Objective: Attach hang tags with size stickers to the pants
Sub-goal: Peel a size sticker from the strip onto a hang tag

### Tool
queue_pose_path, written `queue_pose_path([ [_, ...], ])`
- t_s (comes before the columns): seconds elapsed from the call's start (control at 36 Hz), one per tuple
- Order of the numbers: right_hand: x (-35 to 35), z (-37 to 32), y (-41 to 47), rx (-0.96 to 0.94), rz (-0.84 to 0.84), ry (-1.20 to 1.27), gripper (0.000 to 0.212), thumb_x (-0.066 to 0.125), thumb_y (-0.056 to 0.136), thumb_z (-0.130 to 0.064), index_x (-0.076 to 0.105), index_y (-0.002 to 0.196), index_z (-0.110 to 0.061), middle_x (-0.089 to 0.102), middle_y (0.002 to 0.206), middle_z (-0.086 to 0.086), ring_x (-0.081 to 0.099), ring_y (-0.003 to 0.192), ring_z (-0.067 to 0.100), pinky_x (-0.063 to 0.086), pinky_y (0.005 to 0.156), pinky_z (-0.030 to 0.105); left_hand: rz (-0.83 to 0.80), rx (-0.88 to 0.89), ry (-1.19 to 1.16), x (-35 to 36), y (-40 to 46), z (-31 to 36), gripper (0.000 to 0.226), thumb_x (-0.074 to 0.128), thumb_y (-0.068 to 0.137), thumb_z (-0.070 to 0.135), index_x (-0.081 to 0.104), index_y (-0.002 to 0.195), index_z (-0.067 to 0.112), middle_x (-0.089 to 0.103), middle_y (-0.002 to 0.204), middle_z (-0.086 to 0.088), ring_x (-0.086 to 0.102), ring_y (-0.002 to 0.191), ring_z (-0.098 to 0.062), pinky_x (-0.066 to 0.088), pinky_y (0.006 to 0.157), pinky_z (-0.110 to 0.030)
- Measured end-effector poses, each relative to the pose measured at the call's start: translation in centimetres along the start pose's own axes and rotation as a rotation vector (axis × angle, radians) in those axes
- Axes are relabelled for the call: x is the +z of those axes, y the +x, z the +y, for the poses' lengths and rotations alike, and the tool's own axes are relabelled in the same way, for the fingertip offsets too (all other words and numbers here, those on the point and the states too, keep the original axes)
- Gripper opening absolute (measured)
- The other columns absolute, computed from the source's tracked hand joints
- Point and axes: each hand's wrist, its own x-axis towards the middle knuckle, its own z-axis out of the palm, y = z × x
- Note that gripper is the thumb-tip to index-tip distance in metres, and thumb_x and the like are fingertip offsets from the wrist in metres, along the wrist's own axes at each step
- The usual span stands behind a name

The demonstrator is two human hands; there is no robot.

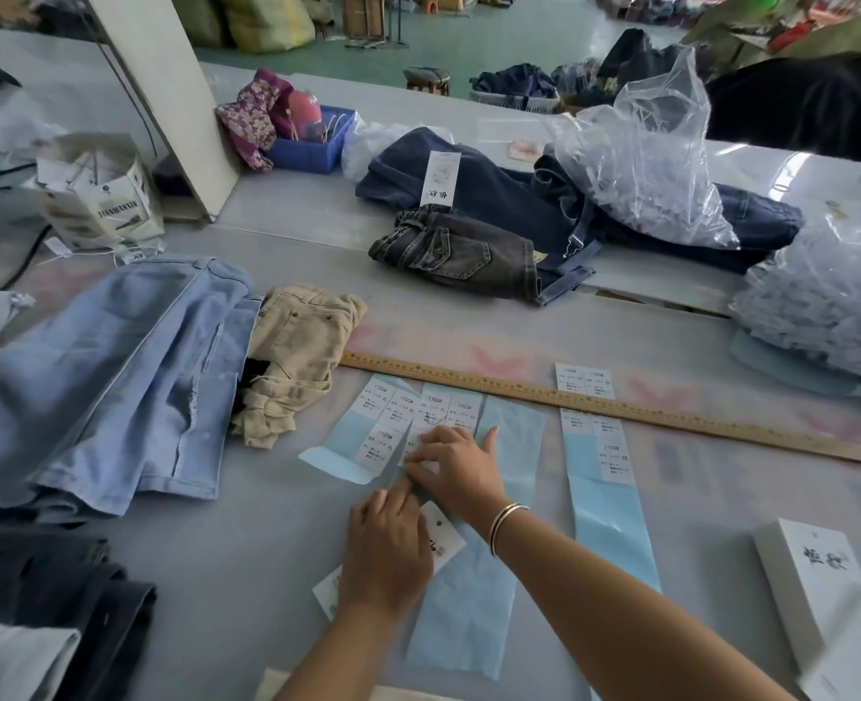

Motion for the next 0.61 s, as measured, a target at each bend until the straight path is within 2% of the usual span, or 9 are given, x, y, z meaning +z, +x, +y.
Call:
queue_pose_path([
  [0.08, -0.4, -0.4, 0.4, 0.019, -0.037, -0.010, 0.031, 0.047, 0.091, -0.052, 0.068, 0.107, -0.035, 0.054, 0.118, -0.012, 0.041, 0.122, 0.014, -0.005, 0.108, 0.066, -0.004, 0.005, 0.015, 0.2, 0.0, -0.1, 0.021, 0.056, 0.078, 0.015, 0.071, 0.093, 0.015, 0.070, 0.106, 0.000, 0.063, 0.078, -0.019, 0.048, 0.065, -0.032],
  [0.17, -0.8, -0.7, 0.8, -0.032, -0.049, -0.108, 0.031, 0.044, 0.094, -0.048, 0.069, 0.106, -0.033, 0.058, 0.109, -0.009, 0.050, 0.113, 0.015, -0.010, 0.108, 0.066, -0.018, 0.012, 0.019, 0.2, -0.1, 0.0, 0.032, 0.045, 0.079, 0.017, 0.071, 0.098, 0.013, 0.069, 0.110, -0.002, 0.062, 0.077, -0.021, 0.047, 0.063, -0.033],
  [0.19, -1.0, -0.7, 0.8, -0.070, -0.048, -0.163, 0.031, 0.042, 0.096, -0.044, 0.070, 0.102, -0.030, 0.060, 0.104, -0.008, 0.054, 0.108, 0.015, -0.011, 0.108, 0.066, -0.011, 0.015, 0.014, 0.2, -0.1, -0.1, 0.033, 0.045, 0.079, 0.017, 0.070, 0.100, 0.013, 0.069, 0.114, -0.002, 0.062, 0.076, -0.021, 0.048, 0.063, -0.033],
  [0.28, -1.1, -0.8, 0.9, -0.189, -0.063, -0.374, 0.030, 0.039, 0.098, -0.024, 0.067, 0.089, -0.019, 0.056, 0.083, -0.005, 0.061, 0.089, 0.017, -0.012, 0.106, 0.071, 0.002, 0.021, -0.020, 0.2, 0.0, -0.2, 0.032, 0.065, 0.071, 0.009, 0.069, 0.103, 0.013, 0.067, 0.121, -0.003, 0.063, 0.077, -0.021, 0.048, 0.064, -0.033],
  [0.33, -0.9, -1.0, 0.8, -0.211, -0.066, -0.423, 0.026, 0.040, 0.097, -0.019, 0.064, 0.088, -0.015, 0.051, 0.079, -0.004, 0.061, 0.087, 0.018, -0.017, 0.103, 0.071, 0.000, 0.015, -0.013, 0.3, 0.0, -0.2, 0.033, 0.056, 0.075, 0.012, 0.069, 0.105, 0.013, 0.068, 0.117, -0.001, 0.063, 0.078, -0.021, 0.048, 0.063, -0.033],
  [0.39, -0.8, -1.1, 0.6, -0.200, -0.048, -0.380, 0.028, 0.040, 0.098, -0.027, 0.064, 0.087, -0.017, 0.058, 0.084, -0.004, 0.062, 0.089, 0.018, -0.013, 0.106, 0.070, -0.024, 0.003, 0.007, 0.2, 0.0, -0.2, 0.037, 0.041, 0.077, 0.016, 0.071, 0.099, 0.014, 0.070, 0.110, -0.001, 0.063, 0.077, -0.021, 0.048, 0.063, -0.033],
  [0.42, -0.7, -1.1, 0.5, -0.176, -0.035, -0.333, 0.031, 0.039, 0.097, -0.030, 0.064, 0.086, -0.018, 0.061, 0.088, -0.004, 0.062, 0.089, 0.018, -0.011, 0.108, 0.068, -0.032, 0.001, 0.013, 0.2, 0.0, -0.2, 0.037, 0.040, 0.076, 0.016, 0.071, 0.096, 0.014, 0.071, 0.108, -0.001, 0.063, 0.077, -0.021, 0.048, 0.063, -0.033],
  [0.53, -0.7, -1.4, 0.6, -0.069, 0.003, -0.214, 0.031, 0.042, 0.095, -0.033, 0.066, 0.082, -0.018, 0.061, 0.090, -0.006, 0.060, 0.093, 0.016, -0.007, 0.109, 0.067, -0.057, 0.004, 0.004, 0.1, 0.2, -0.1, 0.029, 0.057, 0.068, 0.013, 0.072, 0.093, 0.013, 0.071, 0.106, -0.002, 0.064, 0.077, -0.022, 0.049, 0.062, -0.034],
  [0.61, -0.8, -1.6, 1.0, 0.001, -0.001, -0.151, 0.029, 0.042, 0.096, -0.029, 0.065, 0.081, -0.016, 0.058, 0.091, -0.006, 0.057, 0.098, 0.018, -0.003, 0.109, 0.068, -0.059, 0.013, -0.019, 0.0, 0.0, -0.2, 0.029, 0.064, 0.069, 0.010, 0.071, 0.097, 0.014, 0.069, 0.116, -0.001, 0.065, 0.080, -0.021, 0.049, 0.064, -0.034],
])
